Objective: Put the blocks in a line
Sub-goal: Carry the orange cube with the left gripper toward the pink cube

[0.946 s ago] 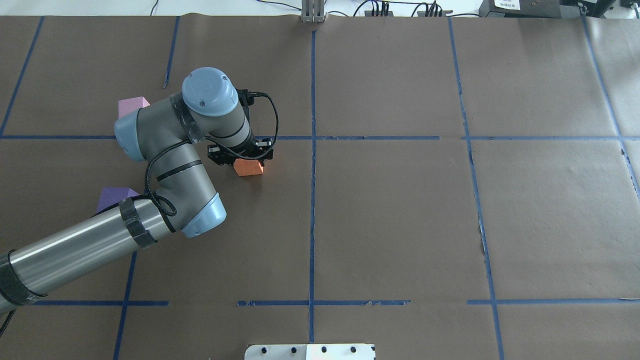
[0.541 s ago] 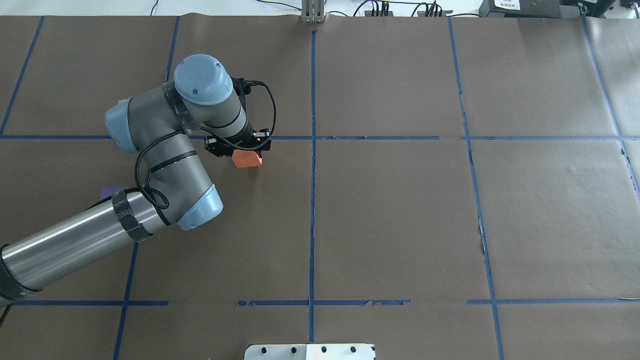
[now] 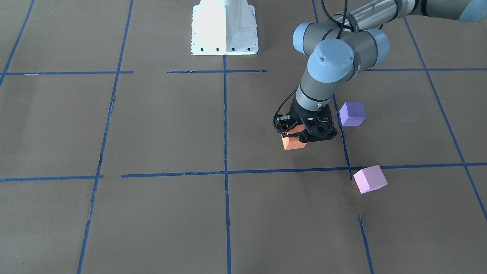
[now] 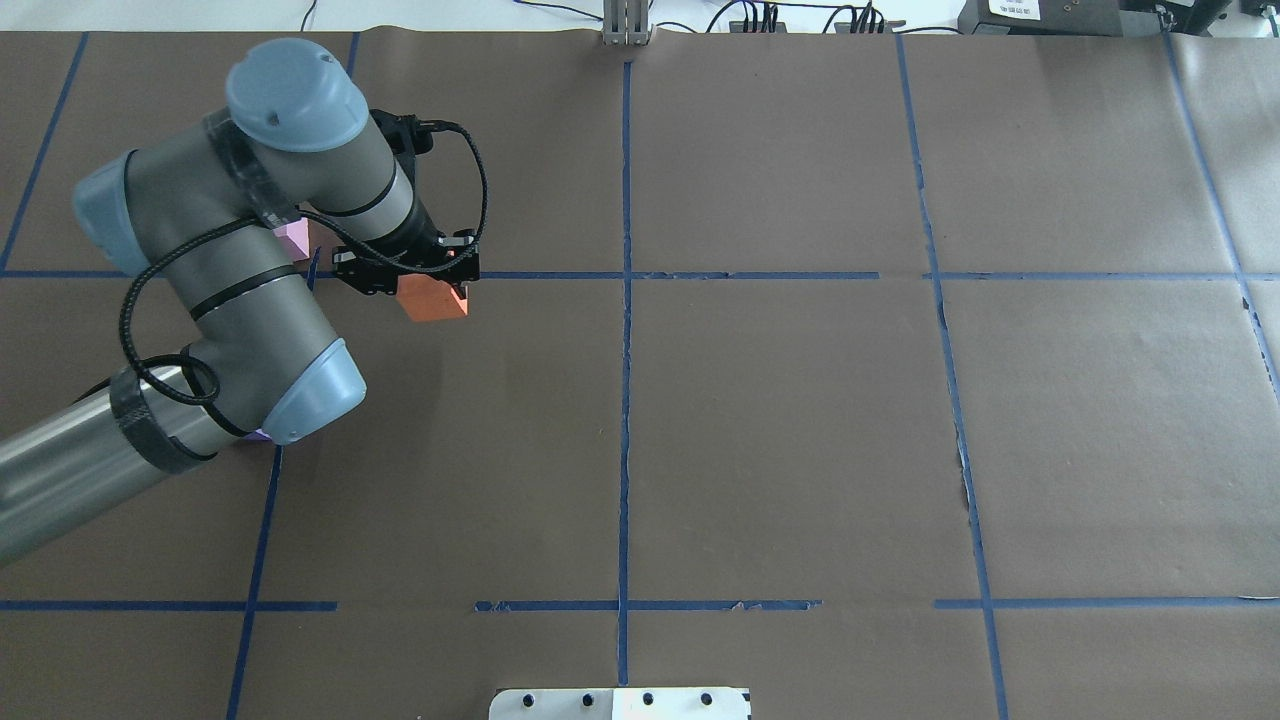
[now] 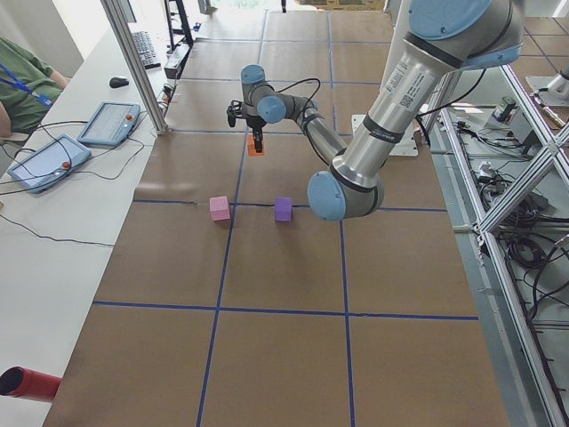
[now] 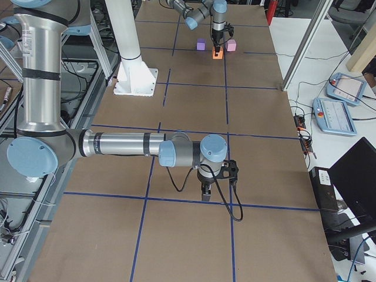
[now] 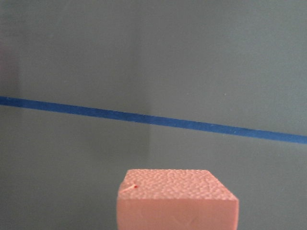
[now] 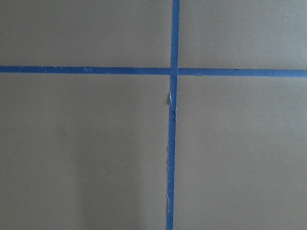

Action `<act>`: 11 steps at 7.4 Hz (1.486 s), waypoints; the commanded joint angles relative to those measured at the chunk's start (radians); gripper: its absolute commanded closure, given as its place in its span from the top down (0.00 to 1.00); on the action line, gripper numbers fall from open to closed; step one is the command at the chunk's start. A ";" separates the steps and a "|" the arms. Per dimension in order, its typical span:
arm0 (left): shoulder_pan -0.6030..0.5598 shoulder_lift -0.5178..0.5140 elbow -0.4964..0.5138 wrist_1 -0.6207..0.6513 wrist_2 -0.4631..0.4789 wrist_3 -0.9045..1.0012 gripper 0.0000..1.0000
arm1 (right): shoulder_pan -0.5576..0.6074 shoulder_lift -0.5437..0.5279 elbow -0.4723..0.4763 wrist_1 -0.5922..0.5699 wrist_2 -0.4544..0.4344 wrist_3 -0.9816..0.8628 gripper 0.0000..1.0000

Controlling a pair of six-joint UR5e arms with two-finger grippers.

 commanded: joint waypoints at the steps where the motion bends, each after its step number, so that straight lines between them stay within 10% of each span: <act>1: -0.052 0.098 -0.034 -0.040 -0.014 0.051 0.00 | 0.001 0.000 0.000 0.001 0.000 0.000 1.00; 11: -0.139 0.273 0.052 -0.171 -0.015 0.267 0.00 | 0.001 0.000 0.000 0.001 0.000 0.000 1.00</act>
